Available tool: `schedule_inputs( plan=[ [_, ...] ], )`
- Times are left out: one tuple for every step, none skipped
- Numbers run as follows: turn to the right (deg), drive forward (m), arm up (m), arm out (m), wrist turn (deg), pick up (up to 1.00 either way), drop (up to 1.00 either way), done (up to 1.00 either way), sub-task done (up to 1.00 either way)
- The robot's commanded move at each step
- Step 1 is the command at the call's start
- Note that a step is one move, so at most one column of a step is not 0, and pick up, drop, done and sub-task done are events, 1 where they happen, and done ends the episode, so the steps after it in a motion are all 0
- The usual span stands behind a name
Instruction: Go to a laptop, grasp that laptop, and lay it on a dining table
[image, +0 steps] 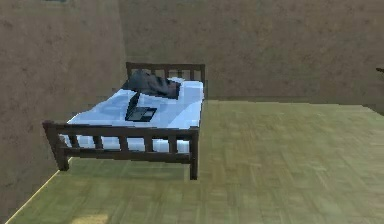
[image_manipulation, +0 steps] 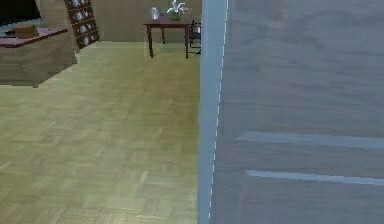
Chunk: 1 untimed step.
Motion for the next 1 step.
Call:
schedule_inputs(
  plan=[
    [15.0, 0.00, 0.00, 0.00, 0.0, 0.00, 0.00, 0.00, 0.00]
  ],
)
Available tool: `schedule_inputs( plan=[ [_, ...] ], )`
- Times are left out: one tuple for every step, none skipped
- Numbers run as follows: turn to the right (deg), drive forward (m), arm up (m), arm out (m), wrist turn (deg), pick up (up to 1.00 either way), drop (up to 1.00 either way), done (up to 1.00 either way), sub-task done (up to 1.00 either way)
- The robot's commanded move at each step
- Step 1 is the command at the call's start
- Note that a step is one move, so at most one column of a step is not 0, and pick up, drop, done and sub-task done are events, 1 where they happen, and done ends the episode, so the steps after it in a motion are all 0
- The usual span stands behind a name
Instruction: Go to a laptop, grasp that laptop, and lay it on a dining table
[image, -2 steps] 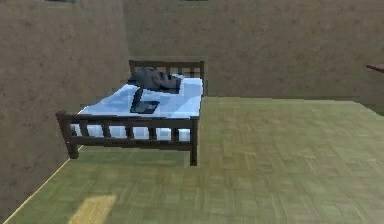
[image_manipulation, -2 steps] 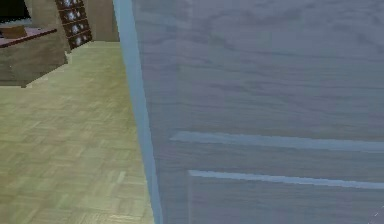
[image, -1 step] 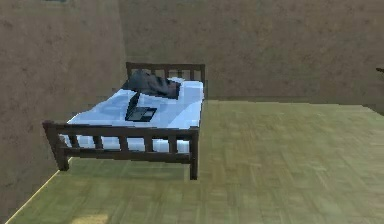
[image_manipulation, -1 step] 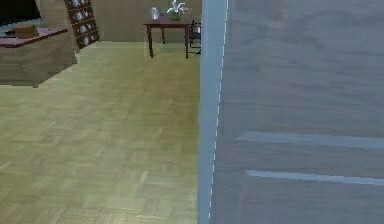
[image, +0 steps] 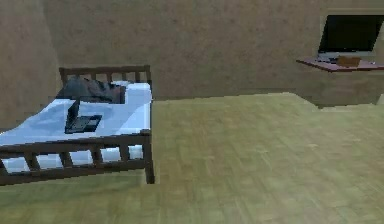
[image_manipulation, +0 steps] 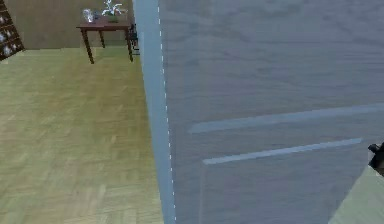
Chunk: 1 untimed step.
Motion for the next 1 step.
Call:
schedule_inputs(
  plan=[
    [0.0, 1.00, 0.00, 0.00, 0.0, 0.00, 0.00, 0.00, 0.00]
  ],
)
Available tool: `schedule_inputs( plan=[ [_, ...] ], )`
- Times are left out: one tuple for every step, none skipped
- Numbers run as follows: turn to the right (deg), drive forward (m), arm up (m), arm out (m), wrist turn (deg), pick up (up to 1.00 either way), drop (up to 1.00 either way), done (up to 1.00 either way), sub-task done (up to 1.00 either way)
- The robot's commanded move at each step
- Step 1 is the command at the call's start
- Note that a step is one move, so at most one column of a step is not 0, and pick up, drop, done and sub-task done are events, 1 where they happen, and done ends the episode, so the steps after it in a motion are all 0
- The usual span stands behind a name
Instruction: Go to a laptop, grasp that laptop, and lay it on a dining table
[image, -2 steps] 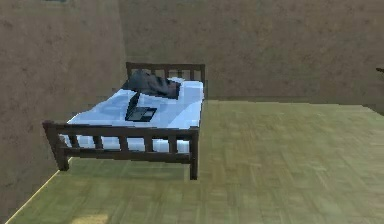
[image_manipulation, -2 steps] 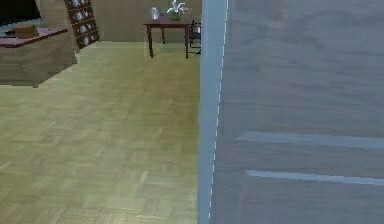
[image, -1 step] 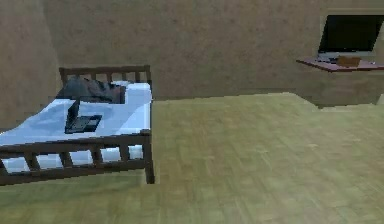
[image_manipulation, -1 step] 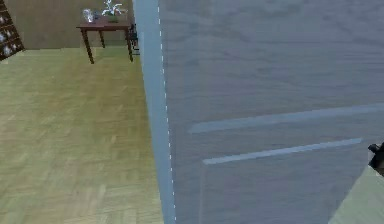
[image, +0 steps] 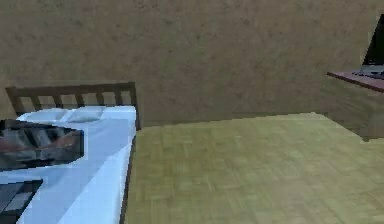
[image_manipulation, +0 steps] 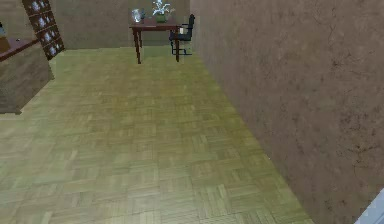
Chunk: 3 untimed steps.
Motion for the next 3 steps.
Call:
schedule_inputs(
  plan=[
    [0.0, 0.35, 0.00, 0.00, 0.0, 0.00, 0.00, 0.00, 0.00],
    [-6.0, 0.00, 0.00, 0.00, 0.0, 0.00, 0.00, 0.00, 0.00],
    [0.0, 0.15, 0.00, 0.00, 0.0, 0.00, 0.00, 0.00, 0.00]
  ],
)
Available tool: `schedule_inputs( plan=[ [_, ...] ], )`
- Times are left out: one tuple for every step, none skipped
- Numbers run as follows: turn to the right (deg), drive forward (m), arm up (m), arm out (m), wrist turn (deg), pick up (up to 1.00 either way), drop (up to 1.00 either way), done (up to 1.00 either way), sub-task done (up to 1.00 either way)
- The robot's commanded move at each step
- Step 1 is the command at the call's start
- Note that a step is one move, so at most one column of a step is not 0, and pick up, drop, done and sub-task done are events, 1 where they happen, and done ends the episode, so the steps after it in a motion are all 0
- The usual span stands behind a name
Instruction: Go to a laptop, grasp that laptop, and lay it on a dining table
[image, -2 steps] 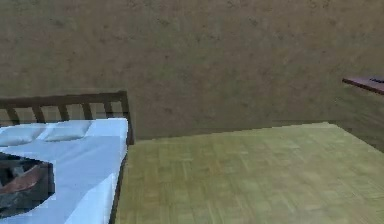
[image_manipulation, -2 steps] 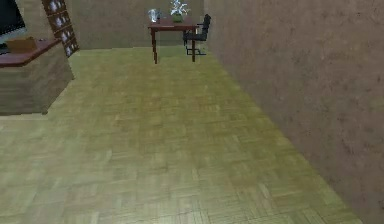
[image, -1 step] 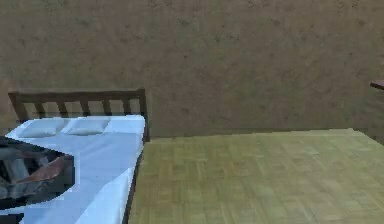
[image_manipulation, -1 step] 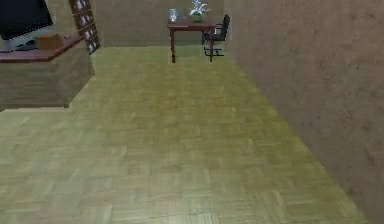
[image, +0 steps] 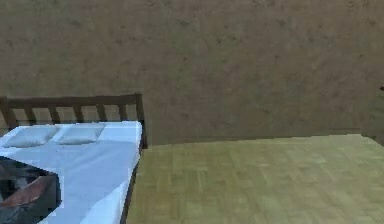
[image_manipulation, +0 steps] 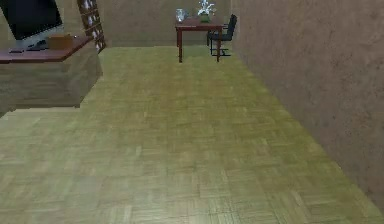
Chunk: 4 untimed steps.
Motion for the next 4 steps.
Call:
schedule_inputs(
  plan=[
    [-45.0, 0.00, 0.00, 0.00, 0.0, 0.00, 0.00, 0.00, 0.00],
    [-45.0, 0.00, 0.00, 0.00, 0.0, 0.00, 0.00, 0.00, 0.00],
    [-45.0, 0.00, 0.00, 0.00, 0.0, 0.00, 0.00, 0.00, 0.00],
    [-18.0, 0.00, 0.00, 0.00, 0.0, 0.00, 0.00, 0.00, 0.00]
  ],
)
